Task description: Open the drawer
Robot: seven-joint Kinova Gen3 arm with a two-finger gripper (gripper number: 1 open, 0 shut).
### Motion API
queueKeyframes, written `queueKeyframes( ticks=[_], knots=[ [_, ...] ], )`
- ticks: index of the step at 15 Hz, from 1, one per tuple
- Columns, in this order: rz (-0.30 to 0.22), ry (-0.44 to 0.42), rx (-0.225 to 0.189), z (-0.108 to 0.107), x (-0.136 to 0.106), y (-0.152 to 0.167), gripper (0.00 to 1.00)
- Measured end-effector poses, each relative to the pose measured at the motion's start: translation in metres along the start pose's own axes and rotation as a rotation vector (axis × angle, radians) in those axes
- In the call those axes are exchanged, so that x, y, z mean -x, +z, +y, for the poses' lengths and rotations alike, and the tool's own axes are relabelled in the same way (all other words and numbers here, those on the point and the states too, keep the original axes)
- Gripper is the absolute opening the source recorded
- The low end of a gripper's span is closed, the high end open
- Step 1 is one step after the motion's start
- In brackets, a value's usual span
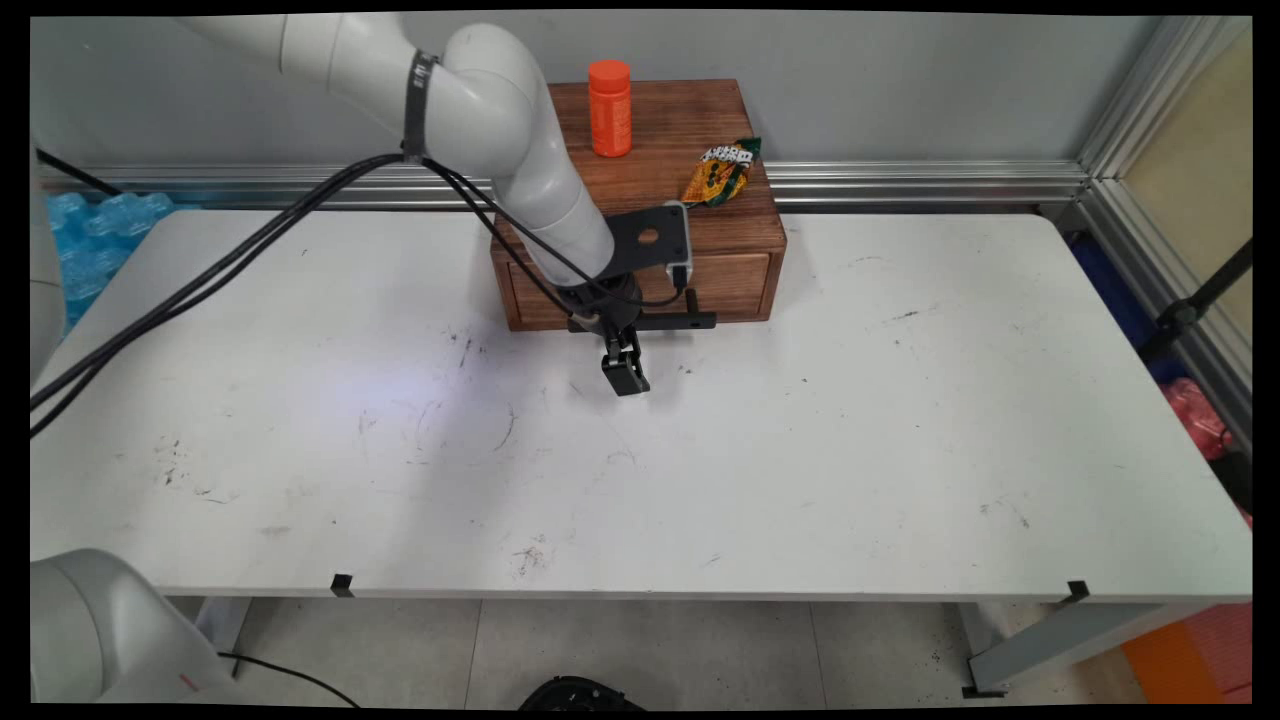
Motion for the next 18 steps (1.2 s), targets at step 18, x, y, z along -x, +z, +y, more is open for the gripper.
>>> queueKeyframes(
  ticks=[18],
  knots=[
    [-0.024,-0.006,0.105,0.075,-0.003,-0.001,1.0]
  ],
)
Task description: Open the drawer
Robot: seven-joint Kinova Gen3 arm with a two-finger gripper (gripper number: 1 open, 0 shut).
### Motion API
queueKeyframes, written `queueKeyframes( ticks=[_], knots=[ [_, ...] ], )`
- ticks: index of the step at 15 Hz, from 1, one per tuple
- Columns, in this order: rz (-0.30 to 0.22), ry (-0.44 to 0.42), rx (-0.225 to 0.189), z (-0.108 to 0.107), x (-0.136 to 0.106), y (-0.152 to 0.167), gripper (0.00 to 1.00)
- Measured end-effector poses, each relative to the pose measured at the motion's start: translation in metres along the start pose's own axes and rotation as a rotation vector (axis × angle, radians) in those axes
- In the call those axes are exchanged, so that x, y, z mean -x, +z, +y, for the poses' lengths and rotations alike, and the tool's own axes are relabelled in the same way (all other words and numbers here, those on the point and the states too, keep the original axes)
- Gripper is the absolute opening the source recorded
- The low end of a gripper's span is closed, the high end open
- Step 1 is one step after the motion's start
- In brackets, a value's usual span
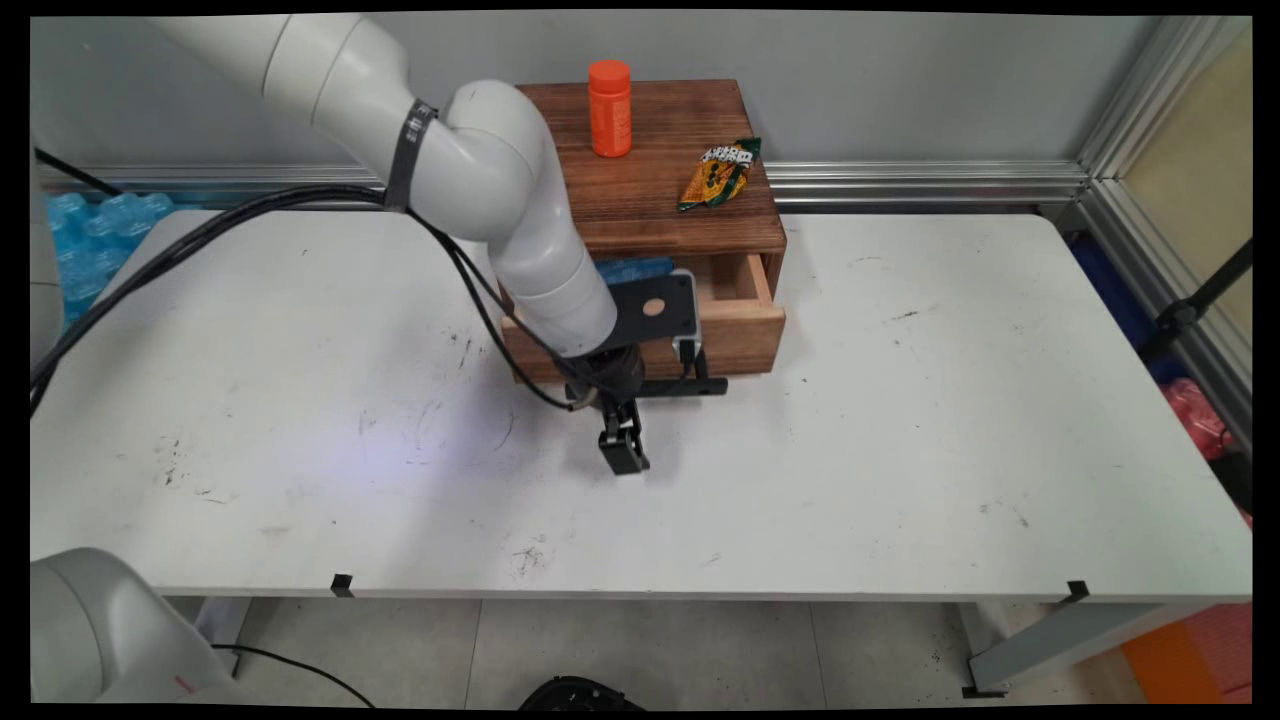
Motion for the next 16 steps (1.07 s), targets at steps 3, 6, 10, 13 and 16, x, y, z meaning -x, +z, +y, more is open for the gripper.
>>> queueKeyframes(
  ticks=[3,6,10,13,16],
  knots=[
    [0.002,0.003,0.023,0.018,-0.002,-0.003,1.0],
    [0.006,0.003,0.042,0.036,-0.004,-0.006,1.0],
    [0.017,-0.005,0.062,0.06,-0.007,-0.011,1.0],
    [0.024,-0.011,0.074,0.076,-0.01,-0.014,1.0],
    [0.03,-0.018,0.085,0.093,-0.013,-0.017,1.0]
  ],
)
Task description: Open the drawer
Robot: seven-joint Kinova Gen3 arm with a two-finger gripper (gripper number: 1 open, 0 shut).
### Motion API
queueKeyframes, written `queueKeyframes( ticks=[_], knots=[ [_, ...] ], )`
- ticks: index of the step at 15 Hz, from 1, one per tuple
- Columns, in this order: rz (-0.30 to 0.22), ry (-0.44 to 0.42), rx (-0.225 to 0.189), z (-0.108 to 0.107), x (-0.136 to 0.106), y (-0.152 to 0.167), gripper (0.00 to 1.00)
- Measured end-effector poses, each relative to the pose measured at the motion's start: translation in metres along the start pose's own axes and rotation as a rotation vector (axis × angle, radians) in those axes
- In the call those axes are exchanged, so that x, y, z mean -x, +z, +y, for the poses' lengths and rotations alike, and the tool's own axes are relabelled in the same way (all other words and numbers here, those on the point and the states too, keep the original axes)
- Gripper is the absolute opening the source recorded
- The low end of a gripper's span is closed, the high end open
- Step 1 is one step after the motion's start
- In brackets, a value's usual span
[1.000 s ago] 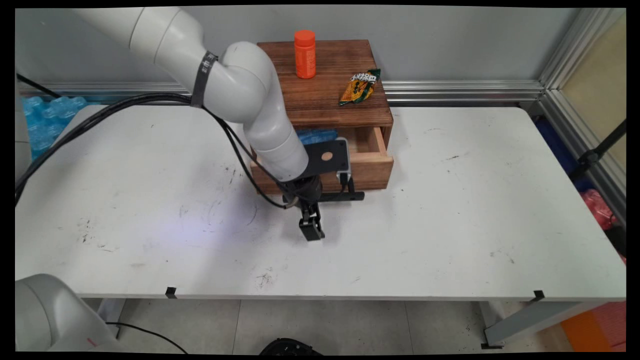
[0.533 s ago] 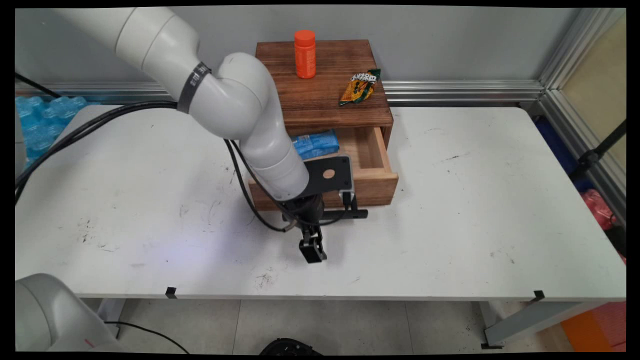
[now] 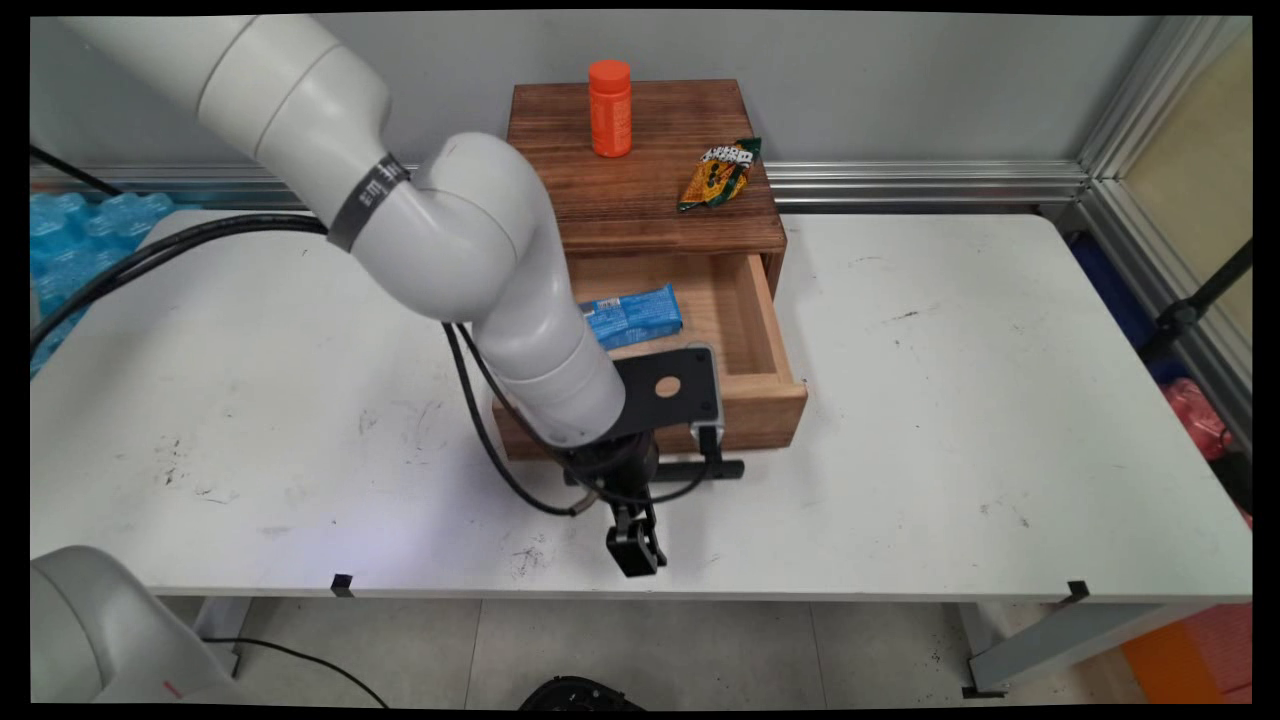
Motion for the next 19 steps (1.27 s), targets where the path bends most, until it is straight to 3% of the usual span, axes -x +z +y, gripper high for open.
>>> queueKeyframes(
  ticks=[19],
  knots=[
    [0.009,-0.023,0.071,0.077,-0.006,-0.005,1.0]
  ],
)
